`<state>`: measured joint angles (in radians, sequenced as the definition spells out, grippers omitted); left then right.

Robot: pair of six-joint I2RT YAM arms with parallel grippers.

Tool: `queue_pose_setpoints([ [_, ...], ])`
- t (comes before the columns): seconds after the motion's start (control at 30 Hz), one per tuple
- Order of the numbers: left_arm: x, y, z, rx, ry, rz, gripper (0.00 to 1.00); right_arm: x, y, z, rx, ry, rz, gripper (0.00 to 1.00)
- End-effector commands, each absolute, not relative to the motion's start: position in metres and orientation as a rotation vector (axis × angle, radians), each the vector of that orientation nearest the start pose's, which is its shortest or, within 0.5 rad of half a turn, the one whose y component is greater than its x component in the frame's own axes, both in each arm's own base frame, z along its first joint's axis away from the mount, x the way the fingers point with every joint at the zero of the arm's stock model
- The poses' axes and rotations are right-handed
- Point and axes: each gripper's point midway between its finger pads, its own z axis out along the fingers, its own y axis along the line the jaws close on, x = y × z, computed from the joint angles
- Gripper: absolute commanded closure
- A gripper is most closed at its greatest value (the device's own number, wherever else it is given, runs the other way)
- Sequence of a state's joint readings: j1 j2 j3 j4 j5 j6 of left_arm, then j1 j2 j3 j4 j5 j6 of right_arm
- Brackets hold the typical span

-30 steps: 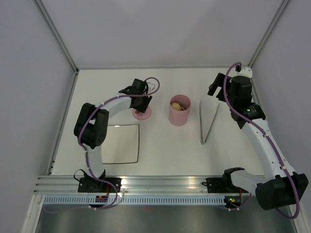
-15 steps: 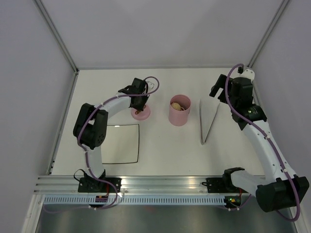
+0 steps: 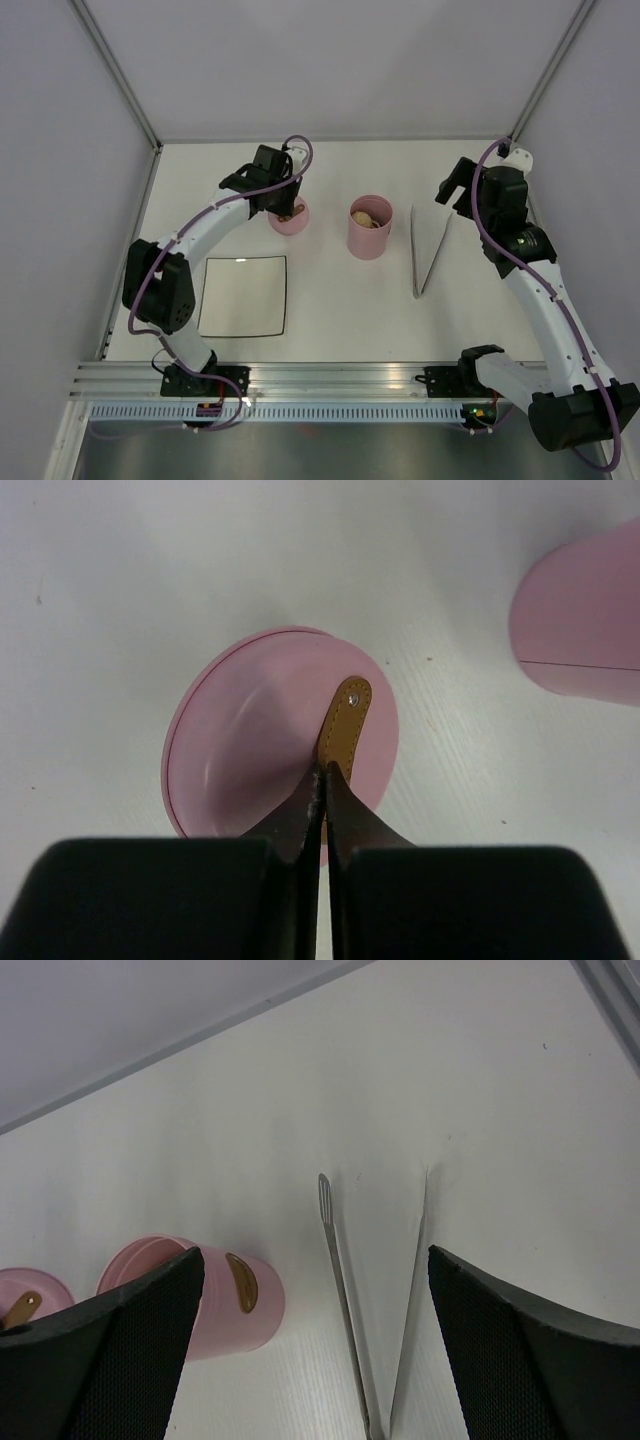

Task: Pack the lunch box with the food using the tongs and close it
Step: Pick up the box lid from the center of the board, then close the box lid on the packing box.

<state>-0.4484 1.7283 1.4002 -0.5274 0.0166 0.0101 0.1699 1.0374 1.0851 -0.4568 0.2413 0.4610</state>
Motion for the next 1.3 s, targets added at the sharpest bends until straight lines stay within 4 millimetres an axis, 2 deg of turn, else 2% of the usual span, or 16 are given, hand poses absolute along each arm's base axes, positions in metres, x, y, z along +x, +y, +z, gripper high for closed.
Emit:
queue_pose_setpoints([
  [0.0, 0.390, -0.217, 0.204, 0.456, 2.270, -0.428, 0.98, 0.336, 0.028, 0.281, 0.468, 1.914, 0.158, 0.02],
  [0.13, 0.378, -0.242, 0.251, 0.380, 2.212, -0.656, 0.98, 0.336, 0.028, 0.279, 0.477, 1.917, 0.155, 0.02],
  [0.17, 0.379, -0.247, 0.269, 0.371, 2.177, -0.695, 0.98, 0.336, 0.027, 0.279, 0.482, 1.917, 0.154, 0.02],
  [0.33, 0.370, -0.271, 0.326, 0.375, 2.070, -0.864, 0.98, 0.332, 0.023, 0.277, 0.502, 1.928, 0.135, 0.02],
  [0.43, 0.362, -0.291, 0.339, 0.414, 2.049, -0.942, 0.98, 0.329, 0.018, 0.277, 0.518, 1.929, 0.116, 0.02],
  [0.57, 0.349, -0.329, 0.338, 0.490, 2.040, -1.025, 0.98, 0.324, 0.009, 0.278, 0.552, 1.918, 0.098, 0.02],
  [0.6, 0.351, -0.338, 0.327, 0.500, 2.064, -1.032, 0.98, 0.322, 0.008, 0.279, 0.556, 1.913, 0.096, 0.02],
  [0.63, 0.350, -0.345, 0.325, 0.507, 2.070, -1.049, 0.98, 0.321, 0.006, 0.279, 0.559, 1.909, 0.094, 0.02],
  [0.67, 0.346, -0.355, 0.329, 0.522, 2.060, -1.069, 0.98, 0.320, 0.003, 0.279, 0.560, 1.909, 0.084, 0.02],
  [0.7, 0.350, -0.364, 0.319, 0.522, 2.082, -1.077, 0.98, 0.318, 0.002, 0.278, 0.561, 1.915, 0.078, 0.02],
  [0.77, 0.350, -0.378, 0.317, 0.516, 2.084, -1.102, 0.98, 0.316, -0.001, 0.275, 0.556, 1.925, 0.069, 0.02],
  [0.87, 0.355, -0.395, 0.301, 0.510, 2.113, -1.109, 0.98, 0.315, 0.001, 0.266, 0.544, 1.953, 0.075, 0.02],
  [1.0, 0.361, -0.406, 0.282, 0.491, 2.155, -1.093, 0.98, 0.313, 0.004, 0.259, 0.522, 1.970, 0.088, 0.02],
  [1.27, 0.370, -0.407, 0.239, 0.429, 2.256, -1.027, 0.98, 0.315, 0.008, 0.251, 0.475, 1.999, 0.091, 0.02],
])
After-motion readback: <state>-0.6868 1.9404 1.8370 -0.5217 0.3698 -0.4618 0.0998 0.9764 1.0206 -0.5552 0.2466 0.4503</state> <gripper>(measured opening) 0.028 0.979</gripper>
